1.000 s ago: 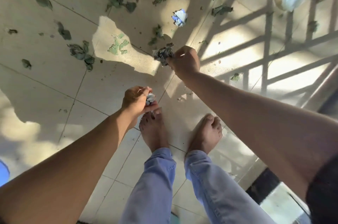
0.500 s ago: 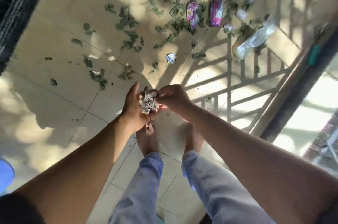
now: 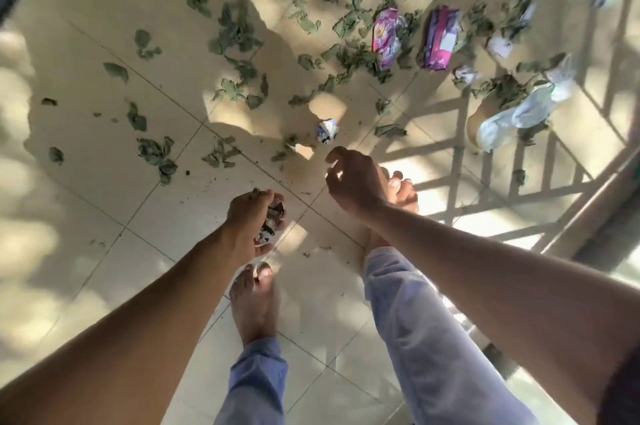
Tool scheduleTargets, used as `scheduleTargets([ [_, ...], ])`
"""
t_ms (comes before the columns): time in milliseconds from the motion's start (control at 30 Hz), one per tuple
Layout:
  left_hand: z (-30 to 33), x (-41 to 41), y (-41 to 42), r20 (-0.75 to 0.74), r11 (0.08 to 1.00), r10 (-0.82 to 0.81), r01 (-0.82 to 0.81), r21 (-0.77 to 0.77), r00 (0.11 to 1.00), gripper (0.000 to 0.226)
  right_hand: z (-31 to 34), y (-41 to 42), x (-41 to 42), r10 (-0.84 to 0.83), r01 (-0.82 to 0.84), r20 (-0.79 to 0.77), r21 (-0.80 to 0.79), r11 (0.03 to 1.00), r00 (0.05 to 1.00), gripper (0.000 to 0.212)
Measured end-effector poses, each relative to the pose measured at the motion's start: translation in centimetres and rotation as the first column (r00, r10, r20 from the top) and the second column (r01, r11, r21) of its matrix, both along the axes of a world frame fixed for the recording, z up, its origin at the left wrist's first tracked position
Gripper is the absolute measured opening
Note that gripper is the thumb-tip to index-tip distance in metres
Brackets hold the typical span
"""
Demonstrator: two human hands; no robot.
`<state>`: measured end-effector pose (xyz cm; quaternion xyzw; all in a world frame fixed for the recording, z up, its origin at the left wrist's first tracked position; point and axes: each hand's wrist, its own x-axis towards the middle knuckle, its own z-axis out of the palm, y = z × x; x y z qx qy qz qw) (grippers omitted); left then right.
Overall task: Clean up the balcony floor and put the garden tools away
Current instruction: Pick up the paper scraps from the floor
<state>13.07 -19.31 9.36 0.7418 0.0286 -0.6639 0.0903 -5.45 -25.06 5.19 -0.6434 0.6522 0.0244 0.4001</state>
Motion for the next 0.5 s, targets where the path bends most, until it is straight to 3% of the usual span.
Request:
scheduleTargets([
  [167, -5.4, -0.2, -0.8, -0.005, 0.999, 0.038, -0.038, -0.009, 0.999, 0.025, -8.1, -4.4, -0.9, 0.301, -0.318, -0.115, -0.188, 0.929, 0.947, 0.042],
  [267, -7.5, 0.0, -1.0, -0.022, 0.996, 0.078, -0.079, -0.046, 0.997, 0.026, -10.6, -5.6, -0.1, 0.406, -0.442, -0.187, -0.239, 0.864, 0.895, 0.042],
  [400, -8.5, 0.0, -1.2, -0.058, 0.989, 0.139, -0.142, -0.041, 0.989, 0.025, -11.3, -5.6, 0.0, 0.448, -0.498, -0.228, -0.268, 0.825, 0.864, 0.034],
  [500, -8.1, -0.6, -1.8, -0.075, 0.981, 0.193, -0.195, -0.02, 0.978, 0.026, -10.7, -5.9, -0.5, 0.431, -0.462, -0.171, -0.254, 0.85, 0.886, 0.024],
])
